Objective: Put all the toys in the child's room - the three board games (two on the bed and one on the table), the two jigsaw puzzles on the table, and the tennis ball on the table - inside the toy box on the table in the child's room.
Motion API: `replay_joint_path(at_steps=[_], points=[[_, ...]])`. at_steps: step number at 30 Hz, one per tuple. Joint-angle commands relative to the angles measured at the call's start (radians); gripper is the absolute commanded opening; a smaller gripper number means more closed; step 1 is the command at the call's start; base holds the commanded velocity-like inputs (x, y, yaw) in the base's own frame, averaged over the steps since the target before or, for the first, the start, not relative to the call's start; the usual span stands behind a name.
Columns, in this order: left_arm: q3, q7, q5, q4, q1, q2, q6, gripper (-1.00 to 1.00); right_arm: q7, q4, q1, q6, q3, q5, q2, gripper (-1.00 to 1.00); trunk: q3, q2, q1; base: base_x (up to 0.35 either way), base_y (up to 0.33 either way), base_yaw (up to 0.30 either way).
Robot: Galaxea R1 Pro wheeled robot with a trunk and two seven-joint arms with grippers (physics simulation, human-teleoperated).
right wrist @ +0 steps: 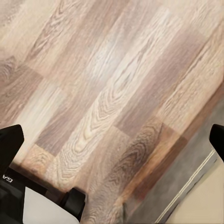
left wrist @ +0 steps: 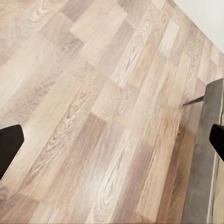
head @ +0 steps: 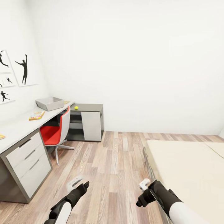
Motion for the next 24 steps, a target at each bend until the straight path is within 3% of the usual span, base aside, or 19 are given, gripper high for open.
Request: replay_joint_path(at_steps=[1, 9, 24], points=[[-0.001, 0.009, 0.010, -0.001, -0.001, 0.000, 0.002, 1.00, 0.009, -0.003, 0.000, 0.003, 0.003, 0.010, -0.001, 1.00, -0.001, -0.001, 0.000, 0.000, 0.000, 0.233], [-0.001, 0.007, 0.007, 0.000, -0.001, 0.000, 0.002, 1.00, 0.010, -0.003, -0.001, 0.003, 0.001, 0.010, -0.002, 1.00, -0.001, -0.001, 0.000, -0.045, -0.057, 0.111], [-0.001, 0.007, 0.006, 0.001, -0.002, 0.000, 0.001, 1.00, 0.011, -0.003, -0.001, 0.004, 0.000, 0.009, -0.004, 1.00, -0.001, -0.001, 0.000, -0.045, -0.057, 0.019]])
